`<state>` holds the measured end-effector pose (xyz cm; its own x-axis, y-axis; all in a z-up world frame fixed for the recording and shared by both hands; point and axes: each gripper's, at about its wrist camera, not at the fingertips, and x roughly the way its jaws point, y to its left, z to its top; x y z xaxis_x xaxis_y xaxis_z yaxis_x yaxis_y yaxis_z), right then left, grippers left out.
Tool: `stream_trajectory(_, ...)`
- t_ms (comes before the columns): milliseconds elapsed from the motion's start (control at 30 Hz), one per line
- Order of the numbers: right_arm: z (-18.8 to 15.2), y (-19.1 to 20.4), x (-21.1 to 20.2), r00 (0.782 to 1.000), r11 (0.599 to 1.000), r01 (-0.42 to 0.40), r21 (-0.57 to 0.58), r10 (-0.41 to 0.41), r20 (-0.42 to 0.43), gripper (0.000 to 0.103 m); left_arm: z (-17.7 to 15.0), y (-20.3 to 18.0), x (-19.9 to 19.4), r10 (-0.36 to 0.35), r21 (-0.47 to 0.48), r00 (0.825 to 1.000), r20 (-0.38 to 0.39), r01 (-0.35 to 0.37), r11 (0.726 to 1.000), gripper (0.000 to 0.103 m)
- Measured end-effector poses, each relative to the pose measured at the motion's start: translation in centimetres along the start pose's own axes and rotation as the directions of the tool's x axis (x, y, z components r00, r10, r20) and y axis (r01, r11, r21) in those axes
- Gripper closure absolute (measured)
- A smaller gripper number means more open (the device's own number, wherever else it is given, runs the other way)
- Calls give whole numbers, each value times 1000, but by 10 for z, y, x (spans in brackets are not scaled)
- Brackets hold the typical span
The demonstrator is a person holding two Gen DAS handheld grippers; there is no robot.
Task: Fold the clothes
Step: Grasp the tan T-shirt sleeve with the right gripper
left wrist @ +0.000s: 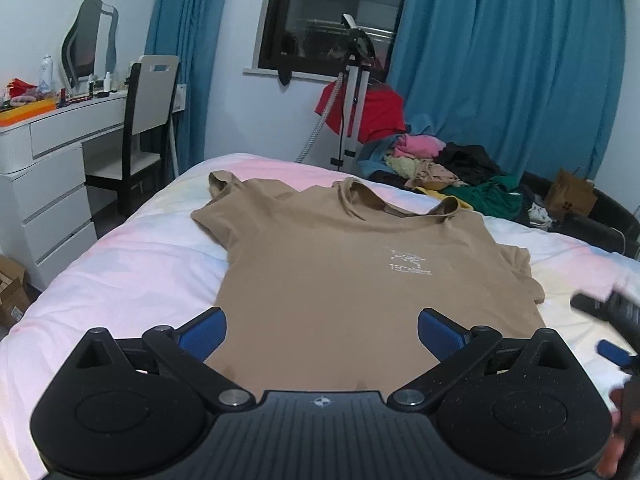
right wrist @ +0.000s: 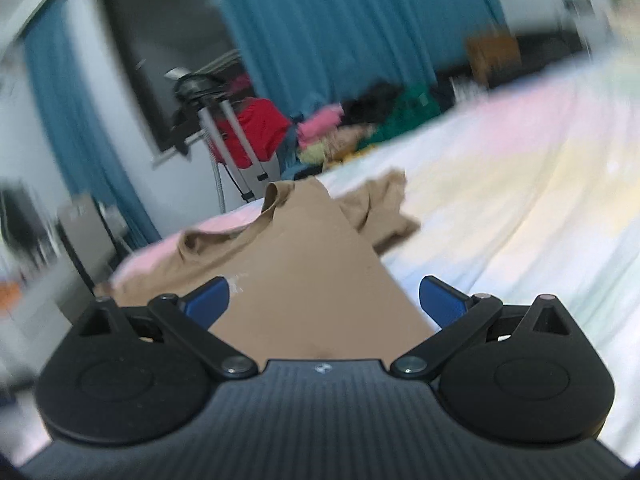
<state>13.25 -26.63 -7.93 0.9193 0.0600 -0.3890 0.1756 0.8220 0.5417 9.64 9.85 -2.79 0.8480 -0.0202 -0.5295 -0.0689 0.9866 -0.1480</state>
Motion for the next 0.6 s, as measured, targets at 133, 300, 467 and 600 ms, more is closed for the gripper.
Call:
stream_trajectory(133, 22, -42, 41, 999, 944, -45, 326, 43, 14, 0, 0, 4, 4, -31, -45, 1000, -3, 31, 998, 0)
stream_trajectory(300, 37, -73, 98, 999, 892, -27, 451, 16, 29, 1, 3, 8, 28, -40, -106, 999, -21, 38, 994, 0)
stream_trajectory(467, 35, -74, 161, 998, 881, 2, 473, 26, -54, 12, 4, 11, 61, -64, -165, 998, -30, 58, 985, 0)
stream_trajectory(600, 34, -62, 194, 998, 930, 55, 364, -38, -55, 38, 2, 11, 81, -72, -161, 997, -15, 69, 984, 0)
